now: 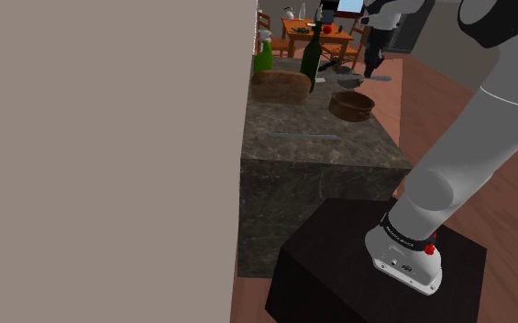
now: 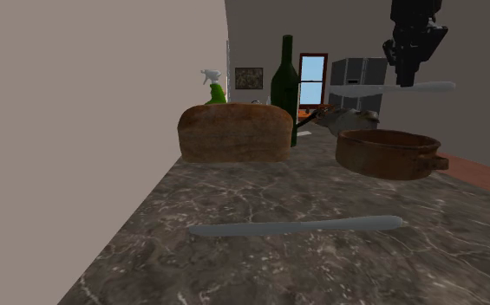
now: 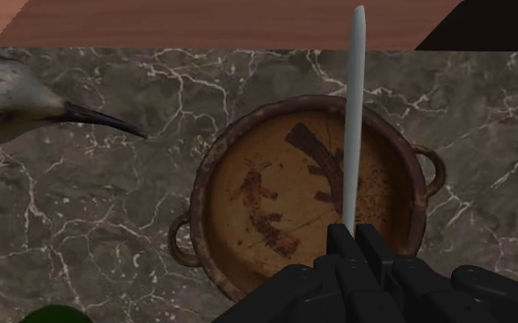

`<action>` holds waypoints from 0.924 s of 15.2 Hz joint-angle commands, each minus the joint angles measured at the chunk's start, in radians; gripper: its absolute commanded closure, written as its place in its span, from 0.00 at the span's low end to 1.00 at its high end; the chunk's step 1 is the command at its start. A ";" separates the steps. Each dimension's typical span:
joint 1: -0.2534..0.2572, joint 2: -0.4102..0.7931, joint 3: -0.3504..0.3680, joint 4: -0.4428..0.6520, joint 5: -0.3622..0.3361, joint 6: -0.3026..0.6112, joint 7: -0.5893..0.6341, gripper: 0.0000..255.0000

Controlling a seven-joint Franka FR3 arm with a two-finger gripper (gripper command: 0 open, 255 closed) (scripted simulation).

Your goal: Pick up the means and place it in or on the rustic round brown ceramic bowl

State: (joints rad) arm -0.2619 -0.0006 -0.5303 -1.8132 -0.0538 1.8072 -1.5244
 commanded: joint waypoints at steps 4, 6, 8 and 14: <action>-0.002 0.005 -0.002 -0.064 0.002 0.069 -0.002 1.00; -0.003 0.010 -0.003 -0.087 0.004 0.096 -0.002 1.00; -0.003 0.015 -0.003 -0.108 0.006 0.122 -0.003 1.00; -0.006 0.035 -0.005 -0.165 0.016 0.196 -0.007 1.00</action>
State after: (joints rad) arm -0.2669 0.0304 -0.5346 -1.9698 -0.0401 1.9907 -1.5305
